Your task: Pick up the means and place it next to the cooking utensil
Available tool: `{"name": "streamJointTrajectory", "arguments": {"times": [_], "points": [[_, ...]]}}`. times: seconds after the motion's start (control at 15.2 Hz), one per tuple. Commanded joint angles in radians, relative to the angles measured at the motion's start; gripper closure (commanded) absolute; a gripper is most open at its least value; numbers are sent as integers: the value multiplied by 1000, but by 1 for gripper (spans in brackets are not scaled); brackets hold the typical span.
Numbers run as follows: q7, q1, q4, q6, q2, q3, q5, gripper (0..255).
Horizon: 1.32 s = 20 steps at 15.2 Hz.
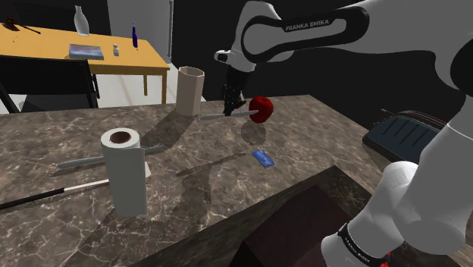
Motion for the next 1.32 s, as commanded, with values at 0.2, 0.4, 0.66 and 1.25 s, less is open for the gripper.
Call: {"name": "streamJointTrajectory", "arguments": {"times": [0.2, 0.4, 0.66, 1.25], "points": [[112, 58, 77, -17, 55, 50, -1, 255], [174, 92, 142, -33, 101, 76, -3, 255], [254, 137, 249, -62, 175, 107, -8, 255], [301, 169, 277, -13, 249, 125, -11, 255]]}}
